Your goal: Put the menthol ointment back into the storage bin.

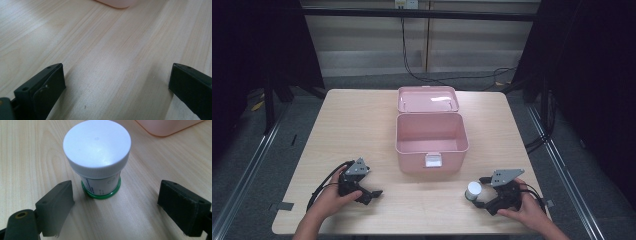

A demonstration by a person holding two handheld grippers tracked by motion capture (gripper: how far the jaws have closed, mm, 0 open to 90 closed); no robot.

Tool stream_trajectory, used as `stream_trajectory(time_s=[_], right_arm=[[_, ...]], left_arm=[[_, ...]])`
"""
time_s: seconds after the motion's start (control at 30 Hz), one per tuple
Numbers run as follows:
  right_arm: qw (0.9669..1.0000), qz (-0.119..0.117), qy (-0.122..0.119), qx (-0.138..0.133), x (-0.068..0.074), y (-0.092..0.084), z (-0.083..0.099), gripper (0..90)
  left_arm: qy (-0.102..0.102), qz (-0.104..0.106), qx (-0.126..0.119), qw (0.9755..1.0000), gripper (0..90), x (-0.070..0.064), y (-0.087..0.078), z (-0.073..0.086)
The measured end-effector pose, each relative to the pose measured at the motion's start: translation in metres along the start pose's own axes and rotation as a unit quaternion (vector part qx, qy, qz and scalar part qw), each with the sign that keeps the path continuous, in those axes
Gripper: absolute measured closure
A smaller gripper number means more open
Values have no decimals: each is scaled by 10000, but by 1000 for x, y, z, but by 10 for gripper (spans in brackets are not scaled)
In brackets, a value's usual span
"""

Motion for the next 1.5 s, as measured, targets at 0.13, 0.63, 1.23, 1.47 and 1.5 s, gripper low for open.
stream_trajectory(time_s=[0.13,0.63,1.23,1.47,1.5], right_arm=[[9993,56,70,375,2,-1,-7,135],[9833,-233,164,1798,0,-10,-31,196],[9666,-473,-32,2520,4,-15,-72,331],[9630,-490,-121,2647,5,-13,-81,361],[9628,-501,-105,2652,5,-12,-82,363]], left_arm=[[21,-1,4,10000,0,0,0,0],[29,-4,13,10000,0,0,0,0],[29,-5,12,10000,0,0,0,0],[29,-4,13,10000,0,0,0,0],[29,-4,13,10000,0,0,0,0]])
Point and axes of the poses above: each handheld gripper's, and its own axes: y roughly forward along the jaws, z roughly out of its underside, x roughly to its left, the point moved 2 cm from there along y, roughly forward along the jaws
